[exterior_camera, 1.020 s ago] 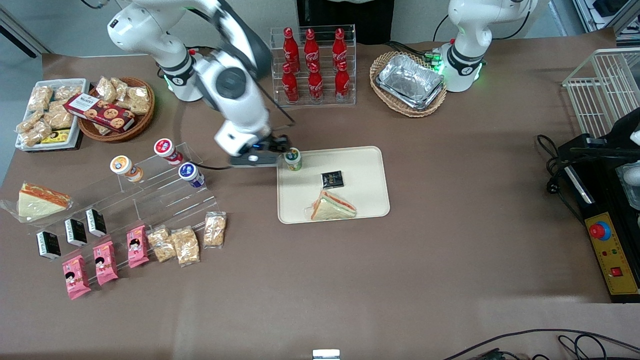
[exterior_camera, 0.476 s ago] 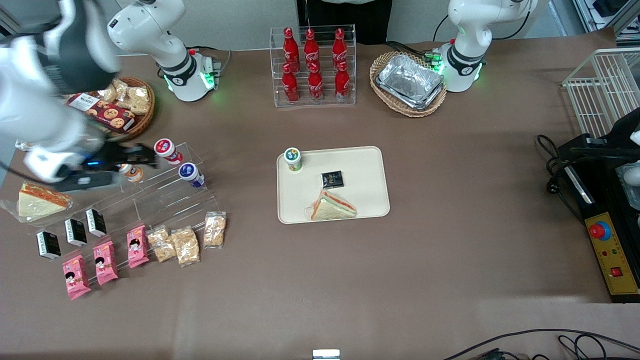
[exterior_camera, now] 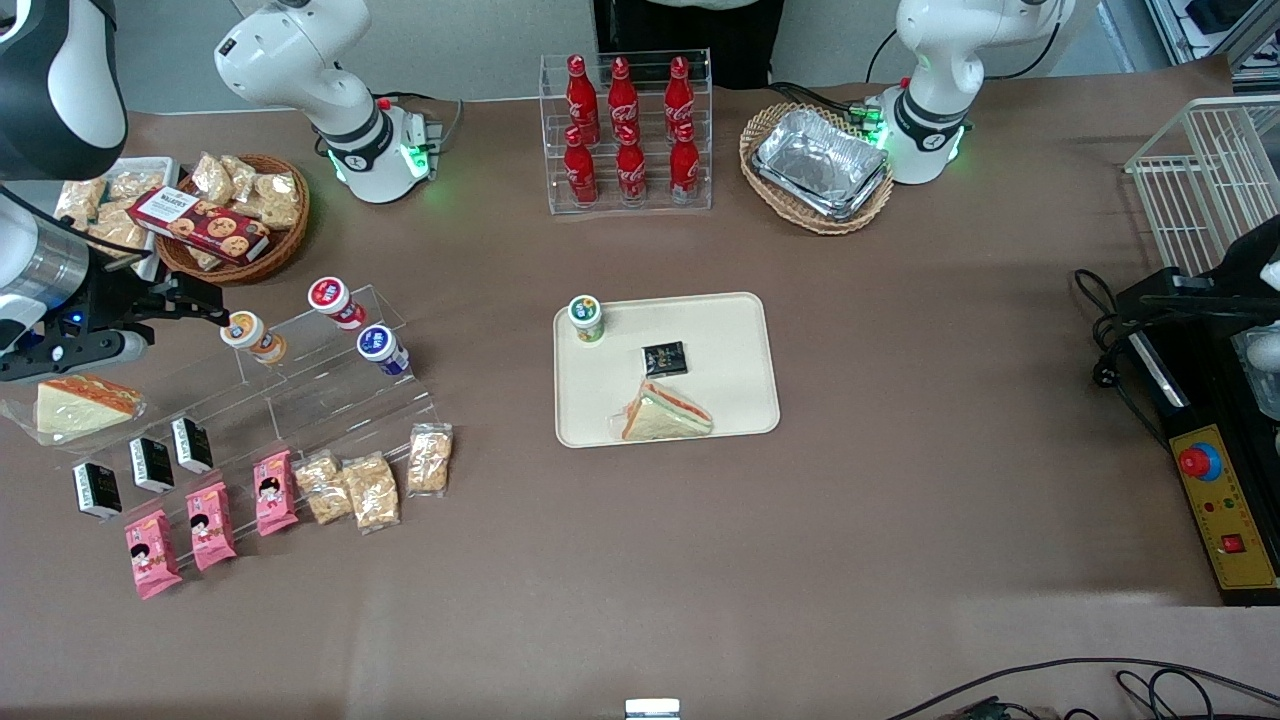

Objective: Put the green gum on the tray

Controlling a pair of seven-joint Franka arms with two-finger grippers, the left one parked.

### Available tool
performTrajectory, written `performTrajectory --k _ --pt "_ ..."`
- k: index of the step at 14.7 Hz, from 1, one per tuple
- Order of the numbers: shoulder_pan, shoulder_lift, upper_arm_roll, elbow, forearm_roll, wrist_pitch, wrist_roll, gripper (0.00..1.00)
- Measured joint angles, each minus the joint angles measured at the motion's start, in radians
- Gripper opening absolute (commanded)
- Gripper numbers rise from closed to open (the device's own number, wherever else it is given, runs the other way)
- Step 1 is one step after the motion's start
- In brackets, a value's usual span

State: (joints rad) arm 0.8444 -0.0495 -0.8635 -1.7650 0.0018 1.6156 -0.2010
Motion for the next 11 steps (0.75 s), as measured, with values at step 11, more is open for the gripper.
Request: performTrajectory --k 11 --pt "-0.47 0.021 0.475 0.064 0.0 0.0 0.116 1.0"
